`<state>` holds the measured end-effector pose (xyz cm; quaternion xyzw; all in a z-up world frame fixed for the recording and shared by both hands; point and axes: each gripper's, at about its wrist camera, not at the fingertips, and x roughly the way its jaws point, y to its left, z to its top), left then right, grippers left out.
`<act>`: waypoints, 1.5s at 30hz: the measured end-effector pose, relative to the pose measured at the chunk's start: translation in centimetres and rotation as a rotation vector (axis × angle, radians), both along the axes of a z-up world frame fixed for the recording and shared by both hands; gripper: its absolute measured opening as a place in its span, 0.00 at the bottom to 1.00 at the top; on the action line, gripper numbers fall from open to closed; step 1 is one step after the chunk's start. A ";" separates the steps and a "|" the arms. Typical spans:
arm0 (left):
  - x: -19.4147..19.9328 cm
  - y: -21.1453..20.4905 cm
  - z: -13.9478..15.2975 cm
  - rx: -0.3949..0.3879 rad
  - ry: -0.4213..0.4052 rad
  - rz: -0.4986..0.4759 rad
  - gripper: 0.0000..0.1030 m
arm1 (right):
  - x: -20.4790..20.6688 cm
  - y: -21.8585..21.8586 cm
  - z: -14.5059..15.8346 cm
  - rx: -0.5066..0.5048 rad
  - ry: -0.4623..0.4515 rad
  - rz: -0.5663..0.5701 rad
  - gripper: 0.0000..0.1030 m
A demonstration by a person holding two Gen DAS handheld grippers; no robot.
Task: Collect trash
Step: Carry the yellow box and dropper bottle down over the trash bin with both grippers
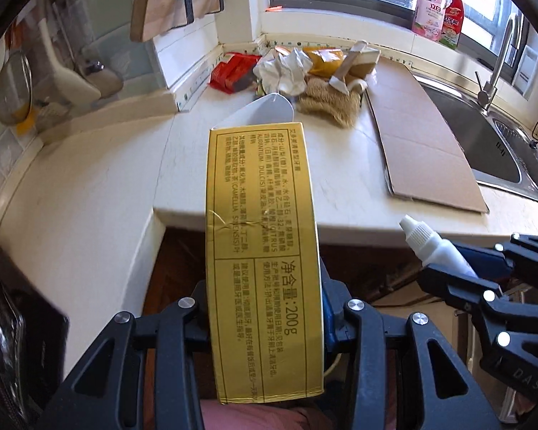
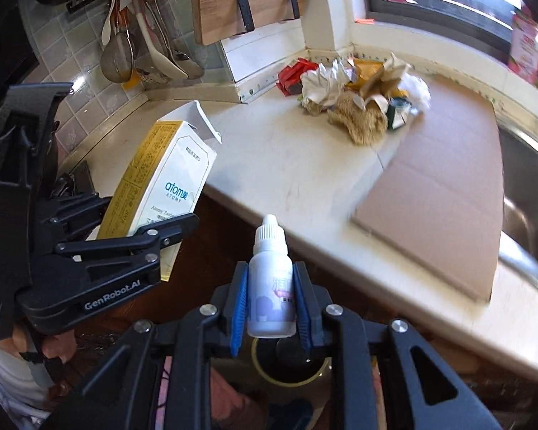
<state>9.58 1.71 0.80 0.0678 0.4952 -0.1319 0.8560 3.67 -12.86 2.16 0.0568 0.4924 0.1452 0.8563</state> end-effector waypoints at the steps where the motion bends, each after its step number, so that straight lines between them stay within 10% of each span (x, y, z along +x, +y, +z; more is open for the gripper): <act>1: -0.7 0.2 -0.2 -0.011 0.013 0.002 0.39 | -0.8 0.1 -0.2 0.002 0.007 -0.017 0.24; 23: -6.8 0.1 -3.1 0.017 0.041 -0.011 0.39 | -5.9 0.7 -4.7 -0.015 0.051 -0.087 0.24; 45: -5.1 -0.5 -16.4 0.041 0.331 -0.030 0.40 | -3.3 -0.8 -18.7 0.045 0.434 -0.108 0.24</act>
